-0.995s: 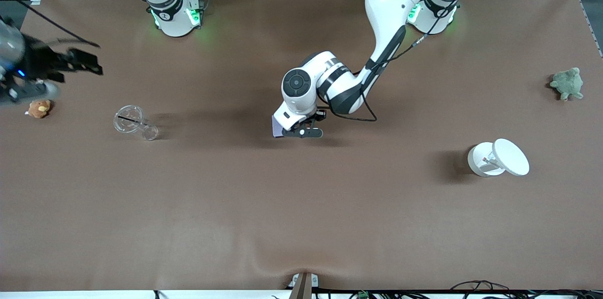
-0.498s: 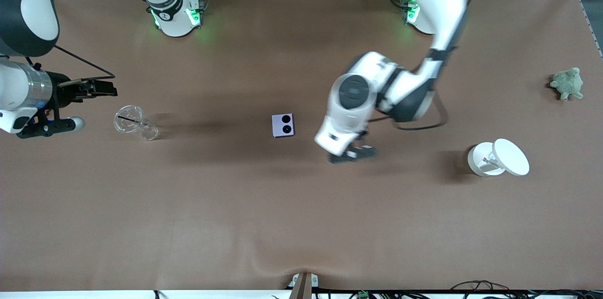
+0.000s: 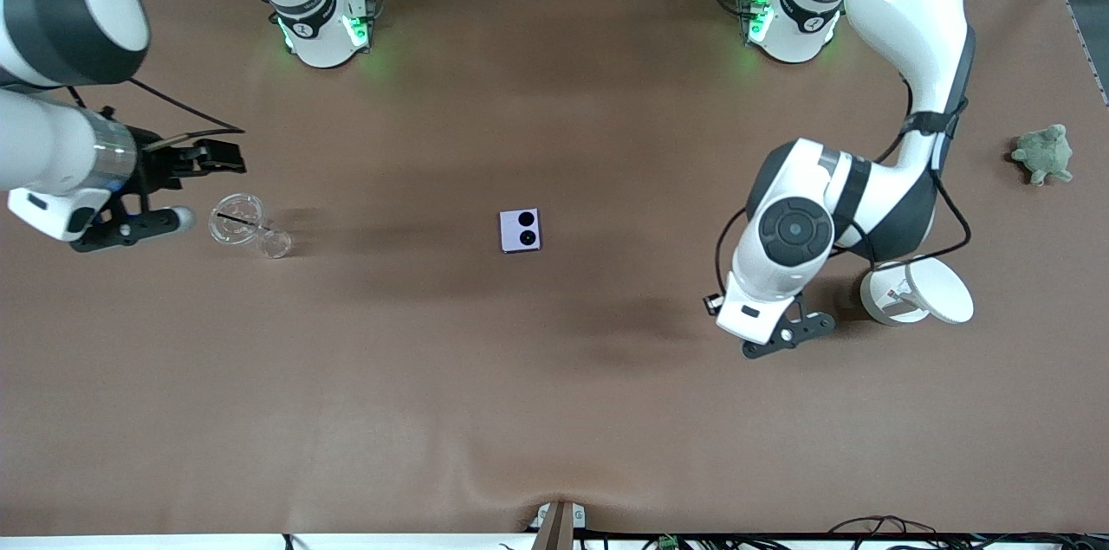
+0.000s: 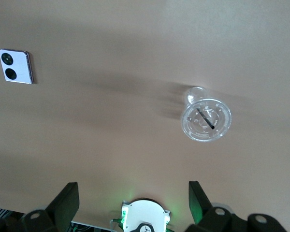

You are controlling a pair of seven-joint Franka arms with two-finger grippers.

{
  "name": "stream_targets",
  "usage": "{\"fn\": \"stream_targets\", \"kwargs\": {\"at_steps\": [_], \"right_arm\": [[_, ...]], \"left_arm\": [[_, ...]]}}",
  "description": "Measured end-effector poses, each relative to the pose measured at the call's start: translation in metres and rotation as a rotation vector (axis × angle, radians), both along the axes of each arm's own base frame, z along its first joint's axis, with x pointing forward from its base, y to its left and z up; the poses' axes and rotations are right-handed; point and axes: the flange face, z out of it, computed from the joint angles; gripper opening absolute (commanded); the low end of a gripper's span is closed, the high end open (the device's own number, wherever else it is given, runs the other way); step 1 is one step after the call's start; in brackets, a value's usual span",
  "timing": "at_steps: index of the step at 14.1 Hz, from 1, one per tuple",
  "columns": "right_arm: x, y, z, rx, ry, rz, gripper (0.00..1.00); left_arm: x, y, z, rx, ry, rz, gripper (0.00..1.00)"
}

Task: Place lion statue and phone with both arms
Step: 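Lift the lion with the left gripper while the right gripper nears the glass, then carry the lion toward the lamp while the right gripper reaches the phone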

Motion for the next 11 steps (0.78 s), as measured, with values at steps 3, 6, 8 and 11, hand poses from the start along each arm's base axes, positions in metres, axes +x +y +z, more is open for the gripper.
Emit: {"fn": "stream_targets", "kwargs": {"at_steps": [3,6,8,11], "right_arm": [[0.000,-0.001,0.001,0.002,-0.002,-0.004,1.00],[0.004,0.011,0.002,0.035,-0.026,-0.062,1.00],[0.005,0.035,0.000,0.019,-0.040,-0.129,1.00],[0.006,0.091,-0.015,0.006,-0.055,-0.206,1.00]], "left_arm": [[0.007,0.019,-0.020,0.030,0.028,-0.055,0.00],[0.017,0.049,-0.040,0.055,0.053,-0.078,0.00],[0.023,0.069,-0.050,0.055,0.074,-0.094,0.00],[0.028,0.094,-0.056,0.051,0.096,-0.126,0.00]]}}
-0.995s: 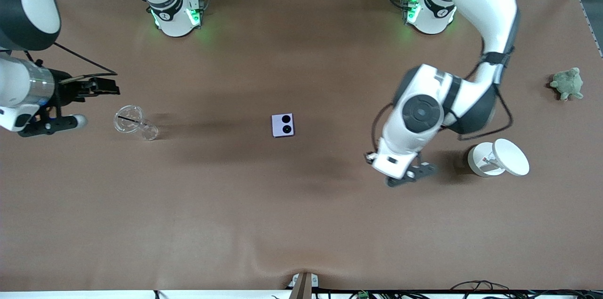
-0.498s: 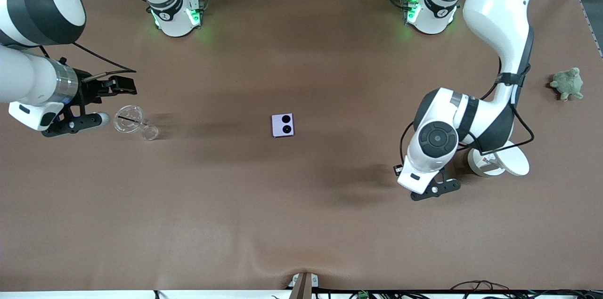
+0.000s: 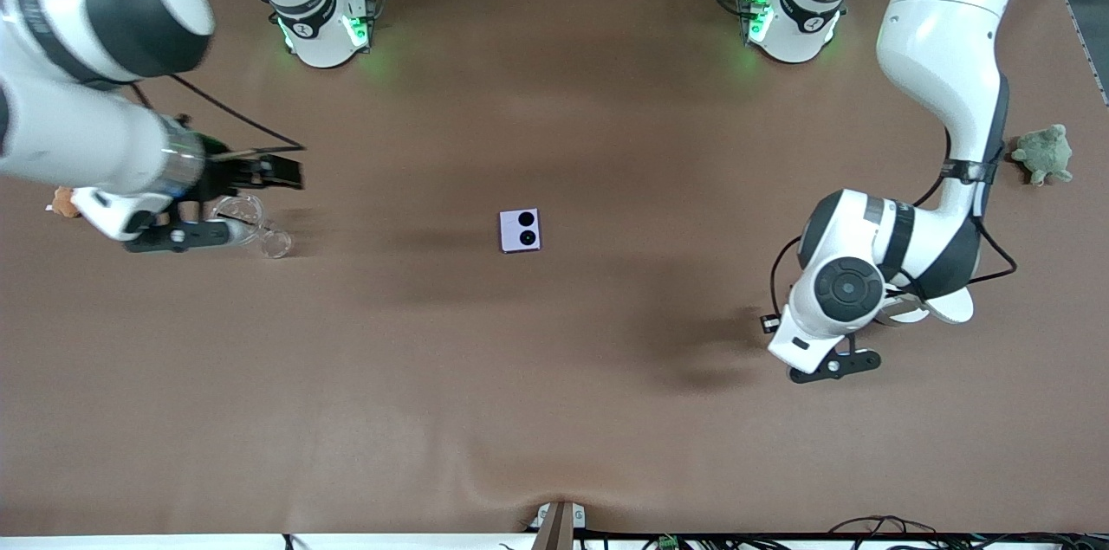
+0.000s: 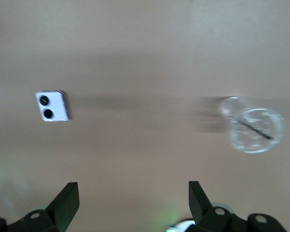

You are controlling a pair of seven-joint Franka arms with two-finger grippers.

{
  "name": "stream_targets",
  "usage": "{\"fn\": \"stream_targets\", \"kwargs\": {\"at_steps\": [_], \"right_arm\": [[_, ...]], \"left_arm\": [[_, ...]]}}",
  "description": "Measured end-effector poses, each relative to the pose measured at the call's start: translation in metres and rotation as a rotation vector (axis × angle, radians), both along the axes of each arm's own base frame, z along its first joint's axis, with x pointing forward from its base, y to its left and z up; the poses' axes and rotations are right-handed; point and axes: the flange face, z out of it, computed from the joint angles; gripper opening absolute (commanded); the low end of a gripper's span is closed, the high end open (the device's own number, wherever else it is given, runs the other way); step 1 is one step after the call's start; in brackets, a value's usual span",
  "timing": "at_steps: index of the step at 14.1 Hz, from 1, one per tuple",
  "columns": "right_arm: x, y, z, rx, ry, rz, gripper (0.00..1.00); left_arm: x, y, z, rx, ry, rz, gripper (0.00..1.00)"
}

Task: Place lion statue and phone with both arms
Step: 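Carry the lion toward the lamp while the right gripper reaches the phone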

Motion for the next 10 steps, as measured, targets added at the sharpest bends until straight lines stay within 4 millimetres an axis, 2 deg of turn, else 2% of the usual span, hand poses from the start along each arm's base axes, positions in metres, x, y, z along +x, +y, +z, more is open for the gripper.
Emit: {"fn": "stream_targets", "kwargs": {"at_steps": [2,5,7,10], "right_arm": [[0.003,0.031,-0.025,-0.010,0.006,-0.035,1.00],[0.004,0.072,-0.075,-0.029,-0.009,-0.074,1.00],[-0.003,0.099,-0.108,-0.034,-0.038,-0.095,1.00],[-0.018,0.126,-0.140,-0.046,-0.042,-0.096,1.00]], "left_arm": [[0.003,0.012,-0.001,-0.004,0.009,-0.021,0.00],[0.005,0.024,-0.005,-0.009,0.030,-0.068,0.00],[0.006,0.031,-0.009,-0.015,0.041,-0.092,0.00],[0.013,0.041,-0.015,-0.040,0.015,-0.110,0.00]]}}
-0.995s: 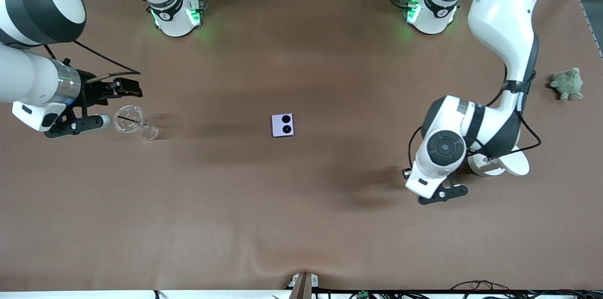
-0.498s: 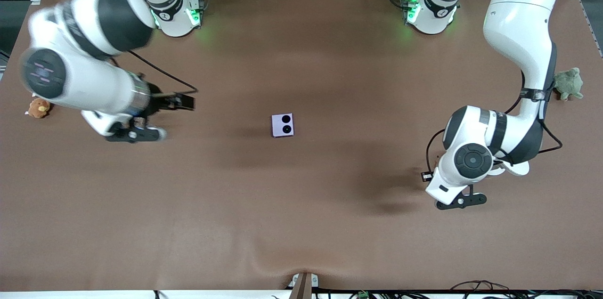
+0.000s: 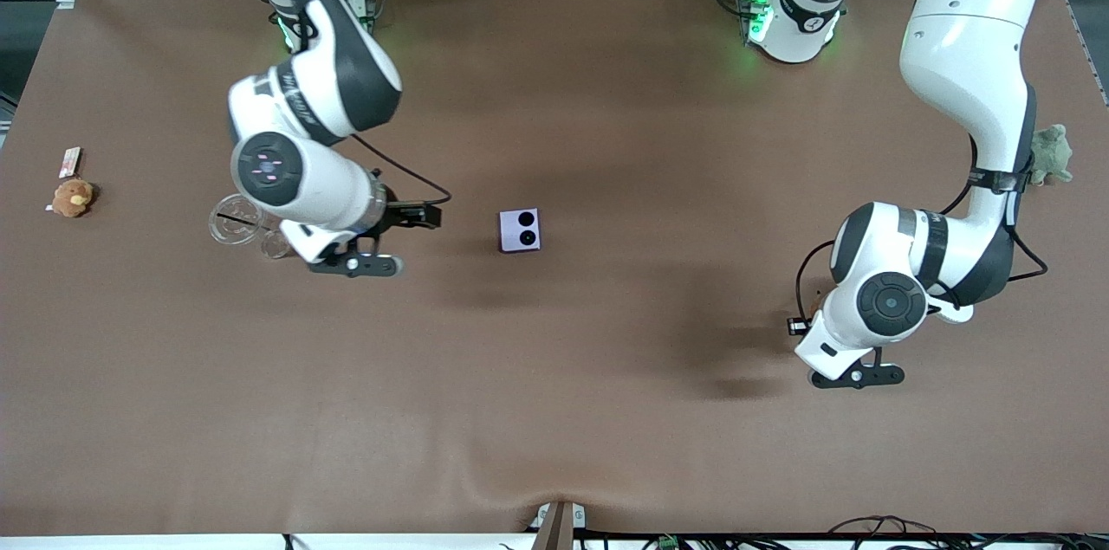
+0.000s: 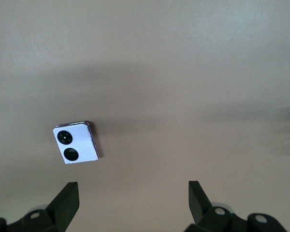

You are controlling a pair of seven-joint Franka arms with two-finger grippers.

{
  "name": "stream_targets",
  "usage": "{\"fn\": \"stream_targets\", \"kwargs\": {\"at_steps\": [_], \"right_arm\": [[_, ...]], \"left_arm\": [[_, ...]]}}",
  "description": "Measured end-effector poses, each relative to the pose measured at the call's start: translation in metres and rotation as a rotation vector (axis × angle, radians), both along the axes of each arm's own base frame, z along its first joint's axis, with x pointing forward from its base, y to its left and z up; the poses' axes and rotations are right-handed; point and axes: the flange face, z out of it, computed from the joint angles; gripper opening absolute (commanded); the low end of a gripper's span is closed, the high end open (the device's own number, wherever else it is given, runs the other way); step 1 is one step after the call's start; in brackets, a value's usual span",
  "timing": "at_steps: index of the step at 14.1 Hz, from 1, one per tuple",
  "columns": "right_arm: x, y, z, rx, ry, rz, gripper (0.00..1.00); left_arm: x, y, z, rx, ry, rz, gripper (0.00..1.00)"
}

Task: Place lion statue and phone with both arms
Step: 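Carry the lion toward the lamp while the right gripper reaches the phone, then grasp the phone with the right gripper while the left gripper lowers the lion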

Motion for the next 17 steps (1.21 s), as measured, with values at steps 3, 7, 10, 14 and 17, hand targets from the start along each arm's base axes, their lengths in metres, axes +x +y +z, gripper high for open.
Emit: {"fn": "stream_targets", "kwargs": {"at_steps": [3,7,10,14,17], "right_arm": [[-0.006,0.026,-0.016,-0.005,-0.025,-0.033,1.00],[-0.017,0.061,-0.049,-0.019,-0.037,-0.065,1.00],[-0.029,0.081,-0.072,-0.016,-0.059,-0.051,1.00],[-0.044,0.103,-0.096,-0.013,-0.077,-0.016,1.00],[-0.057,0.119,-0.108,-0.014,-0.082,0.015,1.00]], "left_arm": [[0.000,0.006,-0.013,-0.005,0.010,0.004,0.00],[-0.015,0.008,-0.040,0.008,0.077,0.003,0.00],[-0.026,0.009,-0.051,0.024,0.134,0.005,0.00],[-0.030,0.007,-0.051,0.028,0.160,-0.001,0.16],[-0.031,0.011,-0.053,0.028,0.170,-0.005,1.00]]}}
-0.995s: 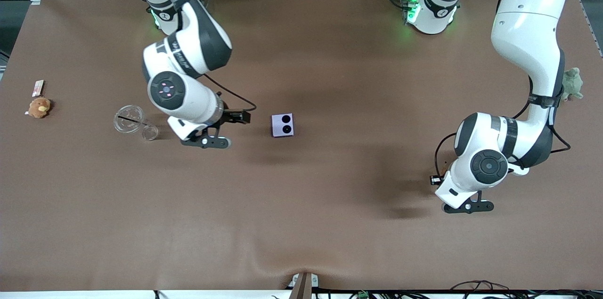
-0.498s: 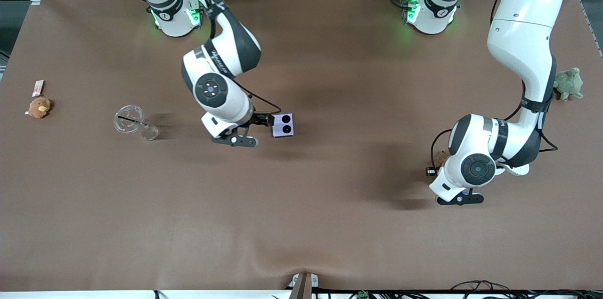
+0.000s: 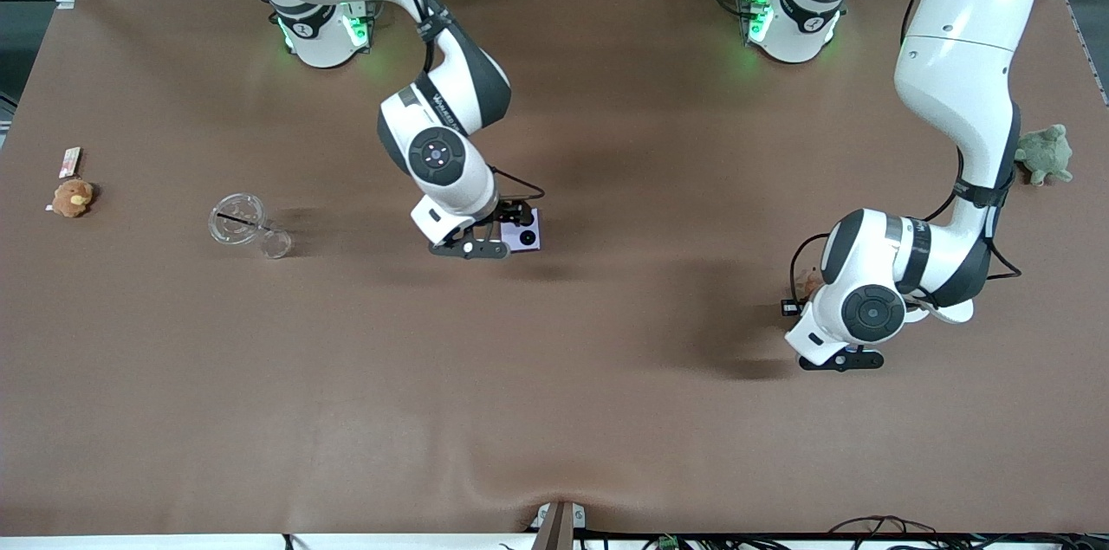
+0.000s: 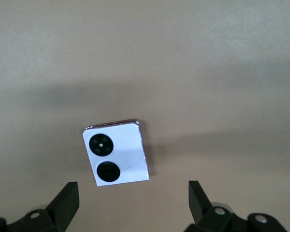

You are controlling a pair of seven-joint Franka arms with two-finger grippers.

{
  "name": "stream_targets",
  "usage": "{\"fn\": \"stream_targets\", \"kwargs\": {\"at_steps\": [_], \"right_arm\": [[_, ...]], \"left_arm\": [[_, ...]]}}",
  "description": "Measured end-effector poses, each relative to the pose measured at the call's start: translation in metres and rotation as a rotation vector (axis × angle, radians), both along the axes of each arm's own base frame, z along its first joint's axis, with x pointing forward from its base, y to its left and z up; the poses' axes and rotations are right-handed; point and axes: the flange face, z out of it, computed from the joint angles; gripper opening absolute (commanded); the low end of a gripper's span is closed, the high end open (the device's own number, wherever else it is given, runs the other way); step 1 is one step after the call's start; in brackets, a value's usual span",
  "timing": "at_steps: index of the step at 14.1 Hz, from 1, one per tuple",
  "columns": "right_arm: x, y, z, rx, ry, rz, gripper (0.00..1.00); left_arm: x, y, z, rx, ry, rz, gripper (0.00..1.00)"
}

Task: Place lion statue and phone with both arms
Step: 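Grasp the phone with the right gripper while the left gripper lowers the lion, then open the left gripper beside the lamp while the right gripper lifts the phone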

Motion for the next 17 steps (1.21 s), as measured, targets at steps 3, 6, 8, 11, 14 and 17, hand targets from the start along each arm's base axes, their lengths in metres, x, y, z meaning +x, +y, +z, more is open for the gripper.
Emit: {"fn": "stream_targets", "kwargs": {"at_steps": [3,6,8,11,14,17], "right_arm": [[-0.010,0.009,-0.017,0.023,-0.050,0.011,1.00],[-0.021,0.016,-0.044,0.027,-0.070,0.024,1.00],[-0.023,0.021,-0.055,0.031,-0.083,0.029,1.00],[-0.026,0.026,-0.072,0.043,-0.111,0.034,1.00],[-0.029,0.029,-0.084,0.032,-0.128,0.064,1.00],[-0.030,0.029,-0.088,0.013,-0.143,0.097,1.00]], "left_arm": [[0.000,0.004,-0.001,-0.009,0.006,0.013,1.00],[-0.002,0.003,-0.002,-0.011,0.010,0.012,1.00],[-0.002,-0.002,0.005,-0.012,0.011,0.006,1.00],[-0.003,-0.016,0.053,-0.009,-0.017,-0.010,1.00],[-0.006,-0.032,0.131,-0.016,-0.092,-0.030,1.00],[-0.019,-0.039,0.210,-0.027,-0.165,-0.027,1.00]]}}
